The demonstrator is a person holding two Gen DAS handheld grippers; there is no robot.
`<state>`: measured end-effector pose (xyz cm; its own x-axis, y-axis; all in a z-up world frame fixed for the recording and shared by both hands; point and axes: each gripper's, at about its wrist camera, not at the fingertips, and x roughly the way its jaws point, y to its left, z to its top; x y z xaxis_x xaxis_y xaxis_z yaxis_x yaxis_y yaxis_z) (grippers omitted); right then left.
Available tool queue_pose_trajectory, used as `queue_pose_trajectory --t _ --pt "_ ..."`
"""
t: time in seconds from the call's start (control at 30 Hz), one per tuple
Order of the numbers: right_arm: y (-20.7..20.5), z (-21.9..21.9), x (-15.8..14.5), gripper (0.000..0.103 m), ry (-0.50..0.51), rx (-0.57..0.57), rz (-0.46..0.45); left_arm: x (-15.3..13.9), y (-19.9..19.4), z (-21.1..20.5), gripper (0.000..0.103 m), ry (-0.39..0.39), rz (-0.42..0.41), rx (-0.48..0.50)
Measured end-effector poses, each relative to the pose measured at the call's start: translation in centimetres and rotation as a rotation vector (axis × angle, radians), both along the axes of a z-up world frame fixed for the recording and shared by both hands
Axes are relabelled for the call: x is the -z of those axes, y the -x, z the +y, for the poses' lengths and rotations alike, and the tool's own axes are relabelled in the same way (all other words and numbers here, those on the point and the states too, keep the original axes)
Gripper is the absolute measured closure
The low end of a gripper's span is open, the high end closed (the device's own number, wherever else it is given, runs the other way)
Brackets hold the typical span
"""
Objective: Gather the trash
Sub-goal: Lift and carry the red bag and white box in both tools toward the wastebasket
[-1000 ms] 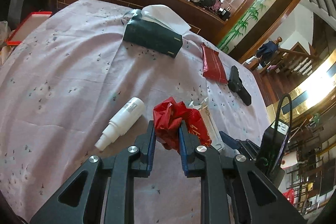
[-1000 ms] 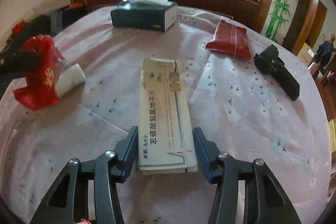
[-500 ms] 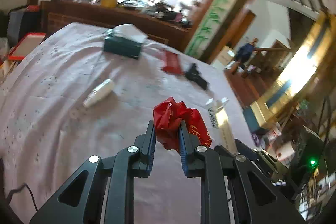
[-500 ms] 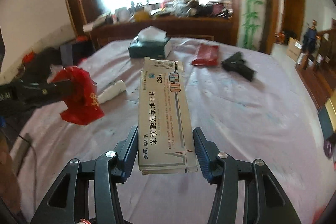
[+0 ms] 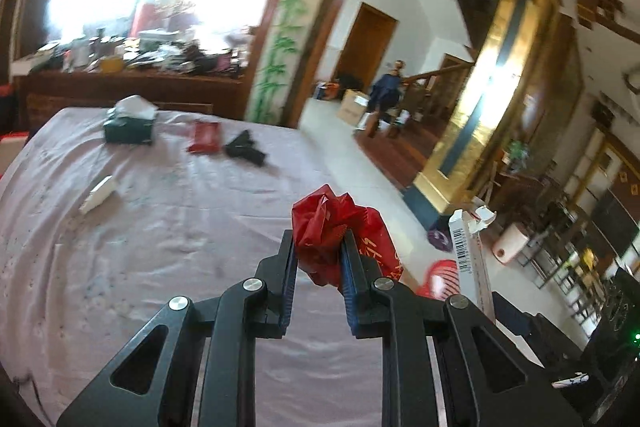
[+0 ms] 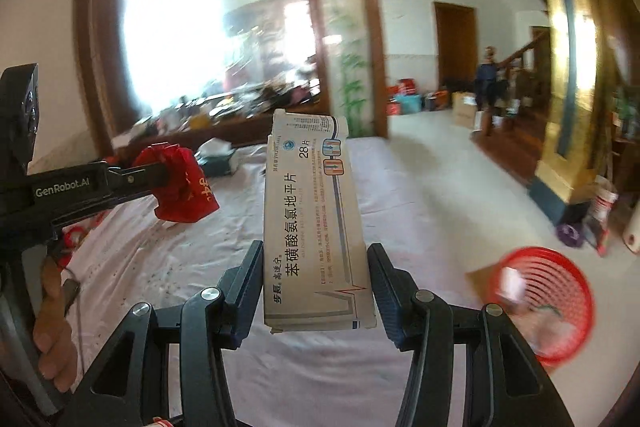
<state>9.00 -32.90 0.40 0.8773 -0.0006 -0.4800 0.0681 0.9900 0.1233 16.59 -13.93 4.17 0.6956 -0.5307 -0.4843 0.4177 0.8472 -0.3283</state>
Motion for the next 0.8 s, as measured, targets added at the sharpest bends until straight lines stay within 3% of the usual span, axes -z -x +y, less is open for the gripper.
queue_pose_trajectory --t 0.4,0.8 --pt "10.5 -6.7 -0.9 0.048 -0.004 0.204 -0.051 -0.7 7.5 -8.7 0.083 -0.038 -0.082 0.16" --pt "16.2 -11.0 -1.3 0.048 -0.022 0.325 -0.099 -0.7 11.0 -13.9 0.083 -0.064 -0.093 0.287"
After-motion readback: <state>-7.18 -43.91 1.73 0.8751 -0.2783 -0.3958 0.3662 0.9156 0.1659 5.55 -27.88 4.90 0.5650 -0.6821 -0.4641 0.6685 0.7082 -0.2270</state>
